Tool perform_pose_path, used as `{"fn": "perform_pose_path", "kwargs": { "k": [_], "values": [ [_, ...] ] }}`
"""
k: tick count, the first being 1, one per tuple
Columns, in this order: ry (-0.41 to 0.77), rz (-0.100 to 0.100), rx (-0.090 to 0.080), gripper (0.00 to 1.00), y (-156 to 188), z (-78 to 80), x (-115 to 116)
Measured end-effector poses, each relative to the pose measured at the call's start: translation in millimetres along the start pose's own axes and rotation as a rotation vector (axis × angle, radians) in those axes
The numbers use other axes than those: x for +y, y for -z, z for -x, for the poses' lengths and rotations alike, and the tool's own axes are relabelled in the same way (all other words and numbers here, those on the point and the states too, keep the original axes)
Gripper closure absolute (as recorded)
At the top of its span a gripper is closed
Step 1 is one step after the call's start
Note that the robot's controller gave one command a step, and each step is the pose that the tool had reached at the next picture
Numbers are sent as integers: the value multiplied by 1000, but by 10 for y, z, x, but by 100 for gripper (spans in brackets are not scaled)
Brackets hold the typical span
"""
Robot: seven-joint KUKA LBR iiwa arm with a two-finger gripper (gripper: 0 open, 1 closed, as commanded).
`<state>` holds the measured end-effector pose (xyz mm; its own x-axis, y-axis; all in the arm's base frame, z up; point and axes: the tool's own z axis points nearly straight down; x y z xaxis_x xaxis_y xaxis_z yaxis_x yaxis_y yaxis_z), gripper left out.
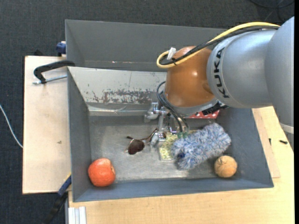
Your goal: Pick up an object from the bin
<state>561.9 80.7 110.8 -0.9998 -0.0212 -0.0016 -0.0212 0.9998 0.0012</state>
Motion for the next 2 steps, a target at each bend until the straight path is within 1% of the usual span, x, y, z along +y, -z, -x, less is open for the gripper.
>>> {"fn": "perform_pose_path", "kwargs": {
  "k": [1,2],
  "values": [
    [508,-4,-3,100,-325,74,204],
    [508,-4,-3,100,-325,74,204]
  ]
}}
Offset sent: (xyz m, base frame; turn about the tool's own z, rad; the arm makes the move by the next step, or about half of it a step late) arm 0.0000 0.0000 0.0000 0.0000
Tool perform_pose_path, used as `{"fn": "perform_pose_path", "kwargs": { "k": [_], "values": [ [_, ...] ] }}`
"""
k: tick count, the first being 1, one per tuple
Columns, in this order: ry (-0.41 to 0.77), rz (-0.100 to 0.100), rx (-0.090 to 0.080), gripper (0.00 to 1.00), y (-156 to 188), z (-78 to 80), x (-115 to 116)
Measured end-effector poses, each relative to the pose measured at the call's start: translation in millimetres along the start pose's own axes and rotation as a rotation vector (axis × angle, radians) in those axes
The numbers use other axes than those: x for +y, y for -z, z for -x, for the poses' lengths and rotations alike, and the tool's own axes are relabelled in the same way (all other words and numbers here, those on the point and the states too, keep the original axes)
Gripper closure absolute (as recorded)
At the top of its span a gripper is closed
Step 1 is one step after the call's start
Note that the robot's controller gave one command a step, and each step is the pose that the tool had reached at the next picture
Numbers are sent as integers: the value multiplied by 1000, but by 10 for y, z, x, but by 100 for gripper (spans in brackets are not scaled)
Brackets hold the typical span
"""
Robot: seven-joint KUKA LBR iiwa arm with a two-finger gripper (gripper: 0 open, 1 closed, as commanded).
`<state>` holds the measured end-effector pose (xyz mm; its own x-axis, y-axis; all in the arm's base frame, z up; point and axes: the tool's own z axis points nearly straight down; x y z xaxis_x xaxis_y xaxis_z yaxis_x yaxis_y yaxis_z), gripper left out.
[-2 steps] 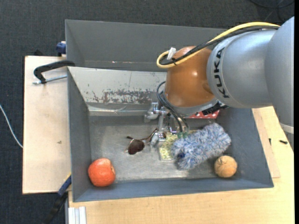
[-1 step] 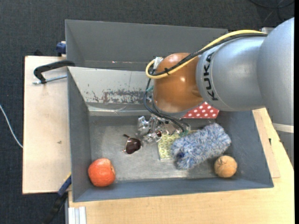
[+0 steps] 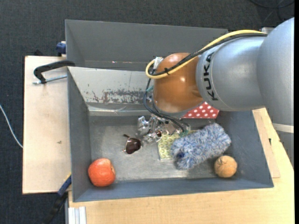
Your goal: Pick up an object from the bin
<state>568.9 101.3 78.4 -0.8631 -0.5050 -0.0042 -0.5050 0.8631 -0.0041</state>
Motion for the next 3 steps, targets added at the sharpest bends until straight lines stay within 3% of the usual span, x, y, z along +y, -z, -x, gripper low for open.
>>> {"fn": "perform_pose_path", "kwargs": {
  "k": [3],
  "values": [
    [0,4,0,100,359,-7,17]
  ]
}}
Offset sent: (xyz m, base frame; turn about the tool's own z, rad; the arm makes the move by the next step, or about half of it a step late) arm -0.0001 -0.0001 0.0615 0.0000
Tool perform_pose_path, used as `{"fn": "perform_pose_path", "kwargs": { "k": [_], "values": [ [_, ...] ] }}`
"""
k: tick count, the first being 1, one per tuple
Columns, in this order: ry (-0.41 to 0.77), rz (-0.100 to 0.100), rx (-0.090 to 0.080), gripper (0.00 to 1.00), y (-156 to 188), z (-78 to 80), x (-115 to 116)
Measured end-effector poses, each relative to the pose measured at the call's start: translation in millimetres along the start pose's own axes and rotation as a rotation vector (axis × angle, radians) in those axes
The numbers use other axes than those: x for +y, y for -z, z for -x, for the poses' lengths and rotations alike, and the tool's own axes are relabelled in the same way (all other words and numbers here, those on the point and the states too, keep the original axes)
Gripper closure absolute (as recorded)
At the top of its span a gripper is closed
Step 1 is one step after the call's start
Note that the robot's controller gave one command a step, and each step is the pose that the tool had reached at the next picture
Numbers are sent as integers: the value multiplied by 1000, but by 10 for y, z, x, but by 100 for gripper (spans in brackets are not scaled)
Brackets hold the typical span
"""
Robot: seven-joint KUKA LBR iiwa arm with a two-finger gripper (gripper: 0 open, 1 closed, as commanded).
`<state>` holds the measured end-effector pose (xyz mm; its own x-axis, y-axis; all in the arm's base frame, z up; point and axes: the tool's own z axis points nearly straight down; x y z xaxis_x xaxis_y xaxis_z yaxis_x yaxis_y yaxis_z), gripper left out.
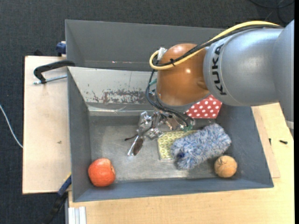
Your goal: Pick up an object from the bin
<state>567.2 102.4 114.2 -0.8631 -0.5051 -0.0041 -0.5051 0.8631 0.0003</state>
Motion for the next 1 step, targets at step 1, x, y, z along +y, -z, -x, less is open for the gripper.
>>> {"fn": "perform_pose_path", "kwargs": {
  "k": [1],
  "values": [
    [-1,-2,-5,100,109,15,-4]
  ]
}}
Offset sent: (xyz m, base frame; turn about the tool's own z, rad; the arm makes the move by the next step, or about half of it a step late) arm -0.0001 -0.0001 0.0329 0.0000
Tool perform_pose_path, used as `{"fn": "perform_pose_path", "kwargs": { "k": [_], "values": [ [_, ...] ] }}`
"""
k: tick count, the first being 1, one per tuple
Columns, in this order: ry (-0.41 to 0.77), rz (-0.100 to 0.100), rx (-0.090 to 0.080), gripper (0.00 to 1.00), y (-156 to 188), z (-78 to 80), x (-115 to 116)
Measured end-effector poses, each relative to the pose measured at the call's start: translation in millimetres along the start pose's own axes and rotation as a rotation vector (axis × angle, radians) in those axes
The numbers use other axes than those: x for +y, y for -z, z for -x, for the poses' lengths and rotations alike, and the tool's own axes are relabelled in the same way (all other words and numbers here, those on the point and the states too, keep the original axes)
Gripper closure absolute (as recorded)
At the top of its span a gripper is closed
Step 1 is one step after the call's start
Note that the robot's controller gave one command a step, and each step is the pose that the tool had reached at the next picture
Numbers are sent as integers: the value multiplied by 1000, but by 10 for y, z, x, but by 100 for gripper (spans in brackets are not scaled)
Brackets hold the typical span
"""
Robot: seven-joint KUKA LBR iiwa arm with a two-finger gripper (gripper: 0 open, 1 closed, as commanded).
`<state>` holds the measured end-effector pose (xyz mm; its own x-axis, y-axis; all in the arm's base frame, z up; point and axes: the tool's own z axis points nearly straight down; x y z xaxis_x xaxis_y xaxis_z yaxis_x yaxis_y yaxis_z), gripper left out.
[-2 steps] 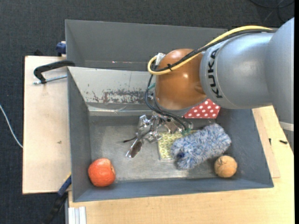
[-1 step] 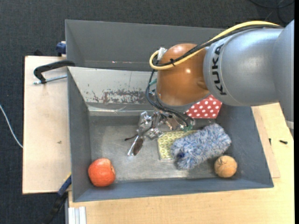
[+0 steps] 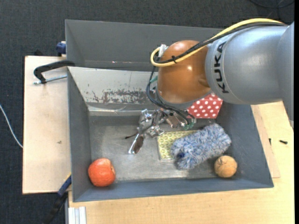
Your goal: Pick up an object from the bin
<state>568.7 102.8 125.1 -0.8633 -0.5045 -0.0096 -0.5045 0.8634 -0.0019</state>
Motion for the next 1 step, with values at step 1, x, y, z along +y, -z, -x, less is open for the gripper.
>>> {"fn": "perform_pose_path", "kwargs": {
  "k": [1],
  "values": [
    [0,1,2,100,59,-1,4]
  ]
}}
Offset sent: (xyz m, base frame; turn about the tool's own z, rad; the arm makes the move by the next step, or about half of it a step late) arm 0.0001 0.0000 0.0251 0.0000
